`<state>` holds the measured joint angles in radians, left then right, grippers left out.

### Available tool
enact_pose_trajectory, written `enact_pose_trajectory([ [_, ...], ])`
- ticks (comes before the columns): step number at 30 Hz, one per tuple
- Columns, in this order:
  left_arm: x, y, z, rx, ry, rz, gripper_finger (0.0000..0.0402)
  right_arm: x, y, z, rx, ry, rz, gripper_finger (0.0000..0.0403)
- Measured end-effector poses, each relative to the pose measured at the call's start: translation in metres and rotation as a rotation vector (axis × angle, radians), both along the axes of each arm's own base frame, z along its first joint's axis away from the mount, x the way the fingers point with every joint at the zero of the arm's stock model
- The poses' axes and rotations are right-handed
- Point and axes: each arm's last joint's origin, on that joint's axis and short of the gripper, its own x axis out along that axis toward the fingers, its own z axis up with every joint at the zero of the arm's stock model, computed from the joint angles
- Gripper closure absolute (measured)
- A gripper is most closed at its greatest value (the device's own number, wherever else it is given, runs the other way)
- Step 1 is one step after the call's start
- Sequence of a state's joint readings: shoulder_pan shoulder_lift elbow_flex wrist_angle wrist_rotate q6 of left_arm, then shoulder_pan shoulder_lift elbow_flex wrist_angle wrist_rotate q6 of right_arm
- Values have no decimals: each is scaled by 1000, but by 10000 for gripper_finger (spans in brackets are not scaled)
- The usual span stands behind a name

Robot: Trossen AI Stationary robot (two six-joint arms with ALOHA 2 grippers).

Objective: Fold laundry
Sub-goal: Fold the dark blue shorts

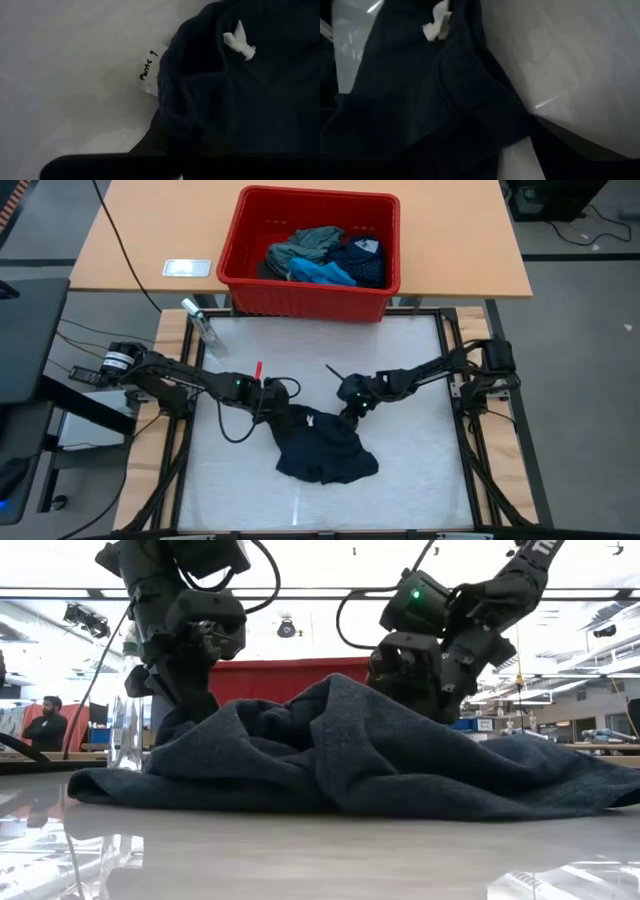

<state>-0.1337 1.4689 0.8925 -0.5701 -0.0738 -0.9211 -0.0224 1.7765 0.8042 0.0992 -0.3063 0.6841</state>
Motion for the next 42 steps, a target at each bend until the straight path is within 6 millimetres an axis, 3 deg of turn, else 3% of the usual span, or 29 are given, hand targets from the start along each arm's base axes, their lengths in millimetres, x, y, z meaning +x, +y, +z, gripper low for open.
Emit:
enact_pose_trajectory([
  [2, 0, 0, 0, 0, 0, 0, 390, 2, 0, -6, -13, 0, 17, 172],
  [4, 0, 1, 0, 0, 0, 1, 390, 2, 0, -9, -25, 3, 46, 202],
  [9, 1, 9, 0, 8, -1, 15, 390, -1, -3, -8, -55, 1, 91, 370],
  [12, 2, 15, 1, 11, -9, 32, 390, -9, -9, 6, -96, 30, 29, 381],
  [18, 5, 22, 26, 29, -85, 12, 390, -43, -14, 75, -293, -34, -72, 389],
  [25, 22, 33, 96, 196, -306, -56, 390, -96, -10, 159, -619, -187, -181, 389],
  [30, 27, 48, 152, 373, -422, -82, 390, -117, -7, 212, -859, -266, -241, 389],
  [34, 22, 54, 191, 508, -448, -92, 390, -125, 0, 240, -996, -252, -238, 389],
  [36, 20, 54, 203, 543, -451, -126, 390, -126, 3, 241, -1005, -231, -208, 389],
  [38, 18, 51, 201, 543, -427, -158, 390, -125, 7, 233, -955, -183, -177, 389],
  [40, 19, 46, 189, 509, -392, -191, 390, -121, 12, 218, -881, -109, -155, 389],
  [42, 22, 37, 163, 462, -329, -206, 390, -118, 19, 198, -810, -53, -135, 389],
])
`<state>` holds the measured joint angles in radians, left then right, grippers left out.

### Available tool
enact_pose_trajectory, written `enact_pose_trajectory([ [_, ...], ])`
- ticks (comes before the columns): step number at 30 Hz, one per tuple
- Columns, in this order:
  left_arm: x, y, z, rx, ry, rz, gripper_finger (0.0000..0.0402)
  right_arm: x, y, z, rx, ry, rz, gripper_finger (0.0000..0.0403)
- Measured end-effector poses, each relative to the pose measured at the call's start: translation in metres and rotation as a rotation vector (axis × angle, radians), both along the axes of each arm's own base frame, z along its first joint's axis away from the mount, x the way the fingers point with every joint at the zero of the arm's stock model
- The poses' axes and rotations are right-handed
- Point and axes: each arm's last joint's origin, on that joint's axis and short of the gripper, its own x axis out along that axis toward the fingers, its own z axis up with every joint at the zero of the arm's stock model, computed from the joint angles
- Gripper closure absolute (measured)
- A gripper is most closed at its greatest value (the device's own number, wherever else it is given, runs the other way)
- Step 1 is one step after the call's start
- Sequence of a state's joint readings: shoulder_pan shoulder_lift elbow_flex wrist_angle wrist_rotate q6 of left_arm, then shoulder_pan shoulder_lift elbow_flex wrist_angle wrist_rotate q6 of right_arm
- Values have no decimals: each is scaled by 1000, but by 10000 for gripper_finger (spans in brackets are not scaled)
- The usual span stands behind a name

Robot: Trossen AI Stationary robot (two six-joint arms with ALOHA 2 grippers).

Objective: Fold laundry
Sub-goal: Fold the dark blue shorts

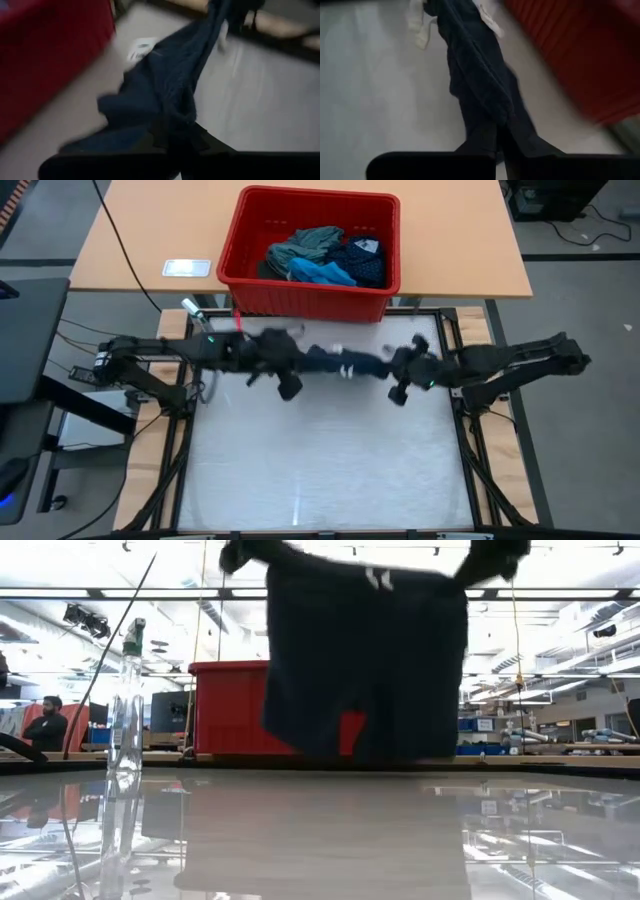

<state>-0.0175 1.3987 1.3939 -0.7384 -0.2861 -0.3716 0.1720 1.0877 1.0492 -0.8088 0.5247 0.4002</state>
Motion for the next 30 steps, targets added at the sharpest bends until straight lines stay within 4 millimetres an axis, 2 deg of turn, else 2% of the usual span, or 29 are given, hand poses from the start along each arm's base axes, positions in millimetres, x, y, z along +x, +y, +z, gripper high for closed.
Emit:
enact_pose_trajectory([
  [3, 4, -16, -49, -74, 92, -8, 390, 6, 15, -37, 95, 56, 14, 389],
  [7, 6, -38, -112, -233, 117, -53, 390, 13, 38, -90, 284, 100, 48, 389],
  [9, 5, -49, -135, -325, 117, -74, 390, 15, 50, -114, 402, 121, 60, 373],
  [11, 4, -59, -150, -407, 111, -102, 388, 15, 62, -132, 503, 149, 60, 346],
  [14, 1, -71, -162, -473, 145, -139, 372, 13, 75, -147, 606, 204, 62, 303],
  [19, 0, -89, -164, -456, 154, -233, 342, 17, 91, -143, 668, 177, 36, 253],
  [26, -4, -99, -164, -379, 172, -345, 304, 24, 89, -138, 636, -2, -132, 247],
  [30, -4, -95, -165, -333, 171, -321, 287, 40, 77, -149, 583, -24, -160, 248],
])
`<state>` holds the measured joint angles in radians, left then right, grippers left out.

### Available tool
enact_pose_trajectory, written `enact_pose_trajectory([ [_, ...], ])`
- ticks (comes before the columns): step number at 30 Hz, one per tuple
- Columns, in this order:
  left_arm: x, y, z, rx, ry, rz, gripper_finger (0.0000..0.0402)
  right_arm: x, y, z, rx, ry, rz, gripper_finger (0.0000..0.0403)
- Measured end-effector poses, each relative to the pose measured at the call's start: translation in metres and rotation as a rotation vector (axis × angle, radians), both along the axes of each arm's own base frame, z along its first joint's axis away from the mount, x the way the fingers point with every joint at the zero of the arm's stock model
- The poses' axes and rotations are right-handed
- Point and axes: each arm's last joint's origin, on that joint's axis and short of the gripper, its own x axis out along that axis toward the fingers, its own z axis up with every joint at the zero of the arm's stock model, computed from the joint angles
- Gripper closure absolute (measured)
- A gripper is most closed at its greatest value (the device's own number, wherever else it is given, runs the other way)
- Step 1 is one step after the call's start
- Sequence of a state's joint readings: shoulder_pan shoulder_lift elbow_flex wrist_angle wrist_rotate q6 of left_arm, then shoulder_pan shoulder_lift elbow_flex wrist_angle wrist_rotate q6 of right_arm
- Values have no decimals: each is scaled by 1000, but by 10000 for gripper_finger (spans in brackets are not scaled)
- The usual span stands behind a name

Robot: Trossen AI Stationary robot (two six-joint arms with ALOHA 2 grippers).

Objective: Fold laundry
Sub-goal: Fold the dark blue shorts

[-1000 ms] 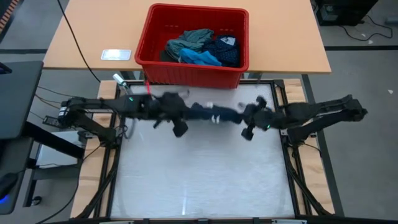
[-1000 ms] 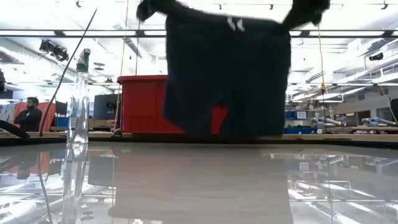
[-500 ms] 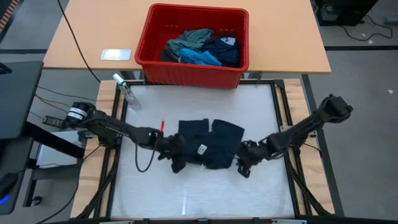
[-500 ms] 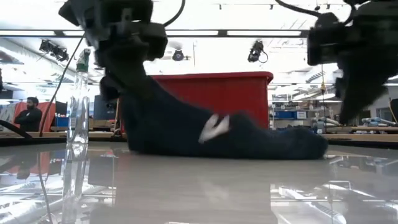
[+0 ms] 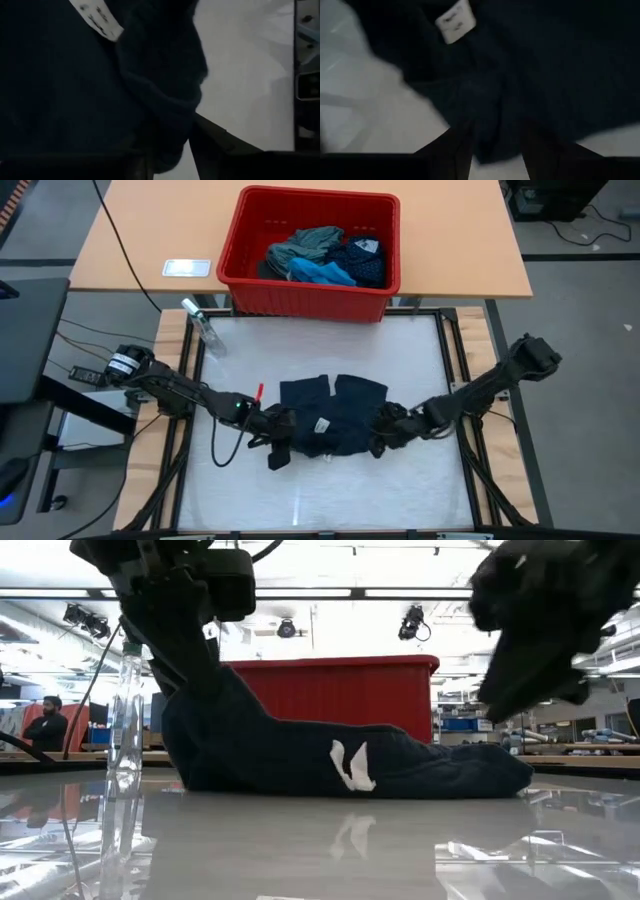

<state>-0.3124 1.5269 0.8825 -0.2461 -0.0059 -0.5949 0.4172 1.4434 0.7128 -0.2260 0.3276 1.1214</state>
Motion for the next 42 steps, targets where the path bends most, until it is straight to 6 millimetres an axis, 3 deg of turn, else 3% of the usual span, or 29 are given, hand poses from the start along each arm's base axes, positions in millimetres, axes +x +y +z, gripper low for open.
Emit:
enact_pose_trajectory([
  [4, 2, 4, 0, 18, -9, -9, 283, 21, -8, -24, 35, 25, 32, 255],
  [8, 1, 4, 0, 7, 3, 6, 283, 34, -1, -33, 193, -11, 153, 269],
  [12, -1, 2, 2, -53, 19, 20, 283, 31, 30, -13, 366, -20, 379, 301],
  [15, -3, -2, 8, -79, -2, 8, 283, 20, 48, 6, 386, -32, 465, 330],
  [20, -6, -7, 8, -67, -3, -26, 283, 10, 45, 19, 255, -65, 371, 346],
  [26, -8, -11, 8, -42, -3, -66, 283, 22, 29, 21, 192, -143, 212, 306],
  [35, -9, -8, 6, -12, 12, -84, 287, 34, 35, -16, 182, -51, 217, 185],
  [38, -9, -8, 6, -12, 13, -84, 287, 38, 37, -28, 185, -30, 244, 180],
  [42, -9, -8, 6, -12, 13, -84, 287, 41, 39, -43, 188, 0, 262, 205],
])
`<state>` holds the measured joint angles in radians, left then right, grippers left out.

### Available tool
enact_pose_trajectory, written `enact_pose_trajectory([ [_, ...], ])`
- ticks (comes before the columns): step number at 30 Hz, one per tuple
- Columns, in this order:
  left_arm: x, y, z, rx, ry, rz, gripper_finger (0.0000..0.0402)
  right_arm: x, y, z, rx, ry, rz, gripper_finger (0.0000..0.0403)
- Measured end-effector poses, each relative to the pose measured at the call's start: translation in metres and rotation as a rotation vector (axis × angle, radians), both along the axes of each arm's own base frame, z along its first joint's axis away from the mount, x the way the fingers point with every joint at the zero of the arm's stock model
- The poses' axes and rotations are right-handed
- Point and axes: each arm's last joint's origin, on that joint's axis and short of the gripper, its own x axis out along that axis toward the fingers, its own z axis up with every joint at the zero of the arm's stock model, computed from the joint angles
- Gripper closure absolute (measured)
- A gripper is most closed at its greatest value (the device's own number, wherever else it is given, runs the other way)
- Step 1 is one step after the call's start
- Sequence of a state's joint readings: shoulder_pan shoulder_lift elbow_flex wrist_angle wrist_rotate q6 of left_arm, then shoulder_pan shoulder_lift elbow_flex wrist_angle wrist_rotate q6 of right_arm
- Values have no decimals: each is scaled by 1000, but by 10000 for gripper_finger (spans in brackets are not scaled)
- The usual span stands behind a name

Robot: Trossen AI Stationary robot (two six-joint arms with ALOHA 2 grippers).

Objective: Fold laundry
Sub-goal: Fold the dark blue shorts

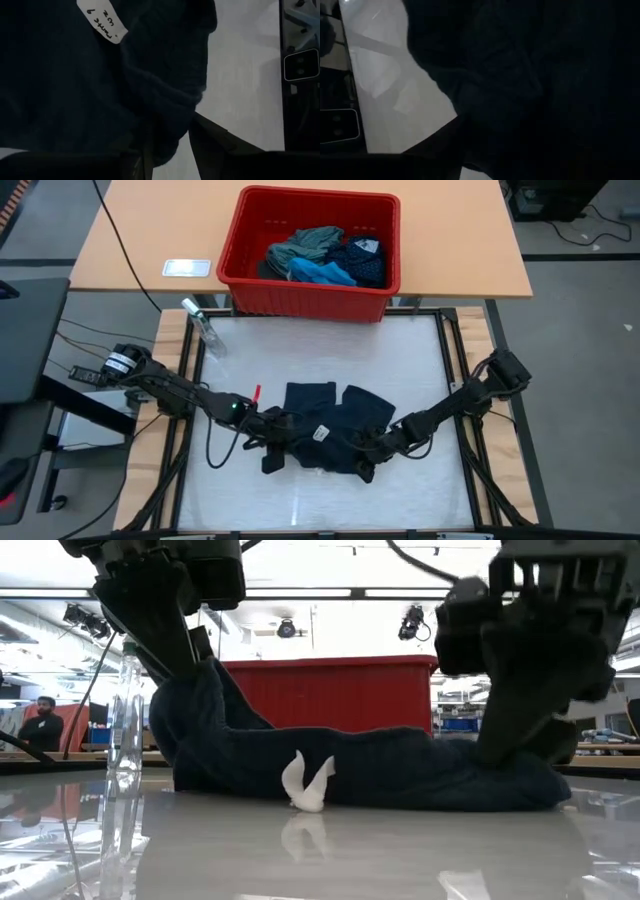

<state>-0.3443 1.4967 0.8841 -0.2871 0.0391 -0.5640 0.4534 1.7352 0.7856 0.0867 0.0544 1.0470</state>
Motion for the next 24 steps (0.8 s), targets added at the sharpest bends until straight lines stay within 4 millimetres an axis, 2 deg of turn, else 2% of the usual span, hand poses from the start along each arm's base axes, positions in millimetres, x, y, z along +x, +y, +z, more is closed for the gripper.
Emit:
enact_pose_trajectory([
  [3, 0, 0, 0, 0, 1, 1, 290, 3, 1, 1, 11, -34, -2, 252],
  [7, 0, 0, 0, -25, 12, 35, 336, 3, -1, 16, 31, -89, -22, 369],
  [8, 0, 0, 0, -33, 14, 46, 357, 2, -2, 24, 30, -119, -29, 381],
  [10, 1, 1, 1, -62, 16, 82, 386, -1, -5, 40, 26, -173, -76, 383],
  [13, 0, 2, 9, -115, 15, 116, 389, -11, -12, 70, 7, -261, -154, 387],
  [15, 0, 1, 23, -154, -25, 130, 392, -21, -16, 91, -16, -325, -203, 387],
  [18, -5, -1, 55, -221, -108, 139, 395, -37, -21, 118, 2, -395, -207, 387],
  [21, -17, -6, 98, -302, -227, 90, 396, -52, -22, 146, 150, -470, -43, 387],
  [24, -34, -11, 141, -389, -343, 13, 396, -68, -18, 174, 281, -603, 41, 387],
])
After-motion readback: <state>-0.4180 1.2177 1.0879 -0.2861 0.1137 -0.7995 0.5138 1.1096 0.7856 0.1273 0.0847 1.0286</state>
